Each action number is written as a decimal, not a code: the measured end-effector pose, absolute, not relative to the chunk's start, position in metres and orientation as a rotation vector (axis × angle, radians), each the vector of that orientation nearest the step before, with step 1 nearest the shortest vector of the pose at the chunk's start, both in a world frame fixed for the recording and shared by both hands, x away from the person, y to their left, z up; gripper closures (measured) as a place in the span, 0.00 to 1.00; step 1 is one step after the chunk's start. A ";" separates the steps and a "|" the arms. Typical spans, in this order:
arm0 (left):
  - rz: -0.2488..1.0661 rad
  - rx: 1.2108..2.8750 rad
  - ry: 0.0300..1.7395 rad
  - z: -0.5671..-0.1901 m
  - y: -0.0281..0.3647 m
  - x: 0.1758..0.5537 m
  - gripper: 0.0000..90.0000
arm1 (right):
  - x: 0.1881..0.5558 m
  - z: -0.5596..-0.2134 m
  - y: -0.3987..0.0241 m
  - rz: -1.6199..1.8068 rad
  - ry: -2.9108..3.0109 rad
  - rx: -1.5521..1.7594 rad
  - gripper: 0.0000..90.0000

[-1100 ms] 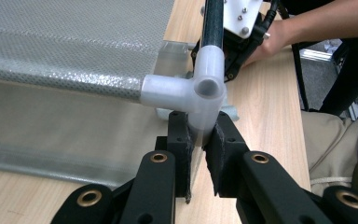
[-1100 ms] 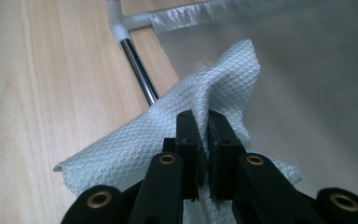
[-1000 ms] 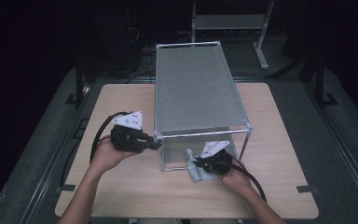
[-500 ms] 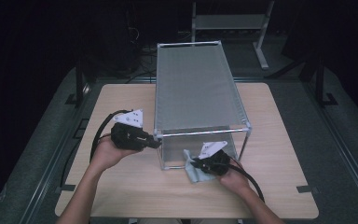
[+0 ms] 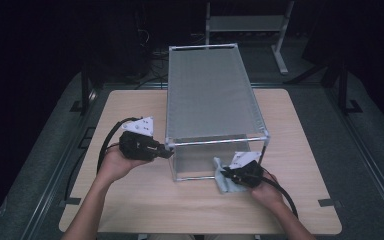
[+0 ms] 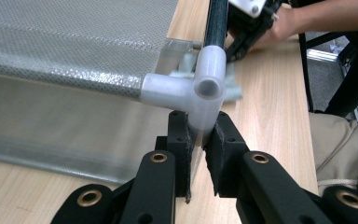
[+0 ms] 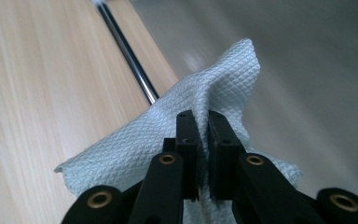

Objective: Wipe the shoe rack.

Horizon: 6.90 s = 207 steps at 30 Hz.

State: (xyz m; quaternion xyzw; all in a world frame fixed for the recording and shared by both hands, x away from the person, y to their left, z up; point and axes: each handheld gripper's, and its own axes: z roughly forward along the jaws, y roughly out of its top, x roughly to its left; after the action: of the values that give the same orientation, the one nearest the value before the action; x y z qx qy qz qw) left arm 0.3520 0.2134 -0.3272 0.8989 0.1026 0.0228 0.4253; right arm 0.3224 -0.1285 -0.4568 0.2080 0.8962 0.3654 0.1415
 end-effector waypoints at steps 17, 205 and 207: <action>0.061 2.228 0.269 -0.329 0.217 0.352 0.89 | 0.318 -0.458 -0.152 1.028 2.543 0.687 0.93; 0.216 2.293 0.241 -0.280 0.214 0.355 0.76 | 0.339 -0.385 -0.133 1.330 2.749 0.344 0.93; 0.221 2.300 0.240 -0.282 0.213 0.355 0.76 | 0.338 -0.385 -0.131 1.334 2.751 0.334 0.93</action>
State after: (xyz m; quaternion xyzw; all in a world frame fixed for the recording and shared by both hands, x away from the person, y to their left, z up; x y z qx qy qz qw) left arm 0.3552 0.2134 -0.2817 0.9083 0.0949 0.0874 0.3979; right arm 0.3384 -0.1313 -0.3849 0.1086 0.8940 0.4335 0.0333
